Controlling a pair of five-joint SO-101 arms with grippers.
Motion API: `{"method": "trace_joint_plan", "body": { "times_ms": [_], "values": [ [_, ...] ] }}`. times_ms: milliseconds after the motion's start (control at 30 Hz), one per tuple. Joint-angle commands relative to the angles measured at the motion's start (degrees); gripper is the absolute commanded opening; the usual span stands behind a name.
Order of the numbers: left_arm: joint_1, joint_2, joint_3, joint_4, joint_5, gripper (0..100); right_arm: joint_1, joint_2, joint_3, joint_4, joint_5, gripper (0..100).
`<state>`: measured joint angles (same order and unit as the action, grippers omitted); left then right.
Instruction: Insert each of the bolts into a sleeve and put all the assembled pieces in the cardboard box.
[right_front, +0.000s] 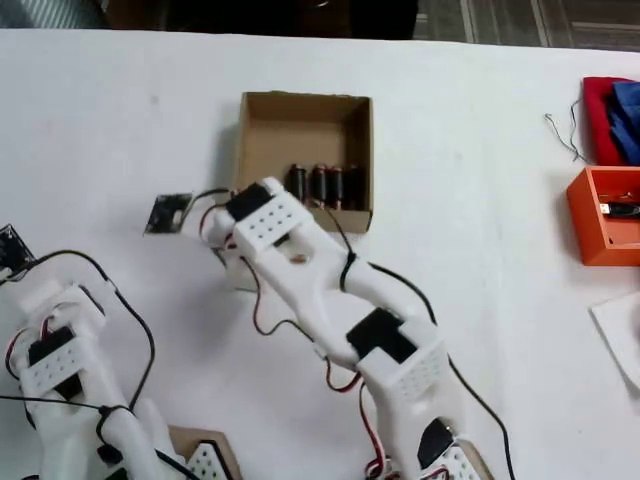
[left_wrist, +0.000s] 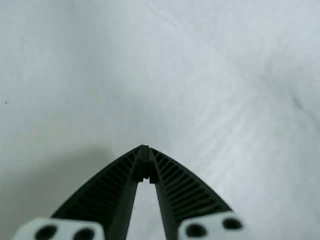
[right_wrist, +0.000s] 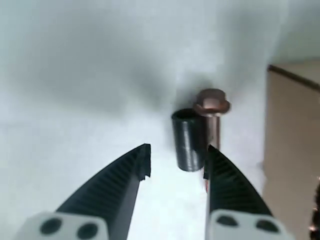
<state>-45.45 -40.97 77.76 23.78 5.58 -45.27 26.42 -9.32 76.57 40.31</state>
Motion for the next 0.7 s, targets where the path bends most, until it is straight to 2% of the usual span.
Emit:
{"method": "trace_joint_plan", "body": {
  "times_ms": [0, 133, 667],
  "values": [
    [-0.35, -0.53, -0.22, -1.14, 0.53, 3, -0.92, -3.82, 0.88, -2.33, -0.18, 17.0],
    [-0.35, -0.53, -0.22, -1.14, 0.53, 3, 0.40, -2.86, 4.13, -7.43, -0.18, 17.0],
    [-0.35, -0.53, -0.22, -1.14, 0.53, 3, 1.80, 5.67, 4.13, -7.69, 2.81, 16.5]
  ]
}}
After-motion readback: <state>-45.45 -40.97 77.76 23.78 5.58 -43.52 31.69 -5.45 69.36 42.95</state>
